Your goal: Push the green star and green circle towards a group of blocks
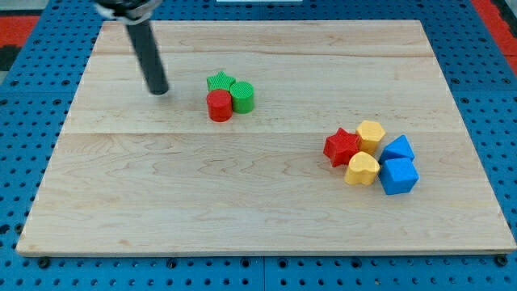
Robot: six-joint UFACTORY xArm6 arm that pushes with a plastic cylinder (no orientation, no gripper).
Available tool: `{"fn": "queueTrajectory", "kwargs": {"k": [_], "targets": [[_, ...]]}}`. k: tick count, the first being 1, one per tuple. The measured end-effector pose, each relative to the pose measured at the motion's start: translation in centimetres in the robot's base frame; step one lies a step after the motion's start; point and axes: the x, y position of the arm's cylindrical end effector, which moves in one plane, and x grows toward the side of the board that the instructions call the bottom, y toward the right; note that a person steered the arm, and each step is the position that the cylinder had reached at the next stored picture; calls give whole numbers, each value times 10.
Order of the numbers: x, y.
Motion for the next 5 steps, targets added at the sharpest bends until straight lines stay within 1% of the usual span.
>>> {"fn": "queueTrajectory", "kwargs": {"k": [1,2,3,4,5], "targets": [[-15,60],[20,162],[51,230],[11,222],[-12,167]]}}
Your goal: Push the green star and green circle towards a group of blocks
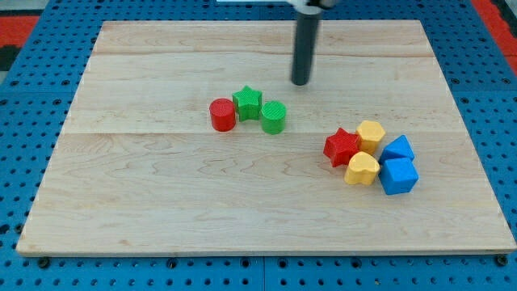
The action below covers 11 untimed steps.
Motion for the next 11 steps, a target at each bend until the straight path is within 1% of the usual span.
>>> {"fn": "queueTrajectory", "kwargs": {"k": [1,2,3,4,5,6,7,8,10,11], "targets": [[11,-55],[13,-82],[59,-19],[115,35],[123,30],[80,-18],[92,-50],[126,-49],[133,41],[125,-32]]}}
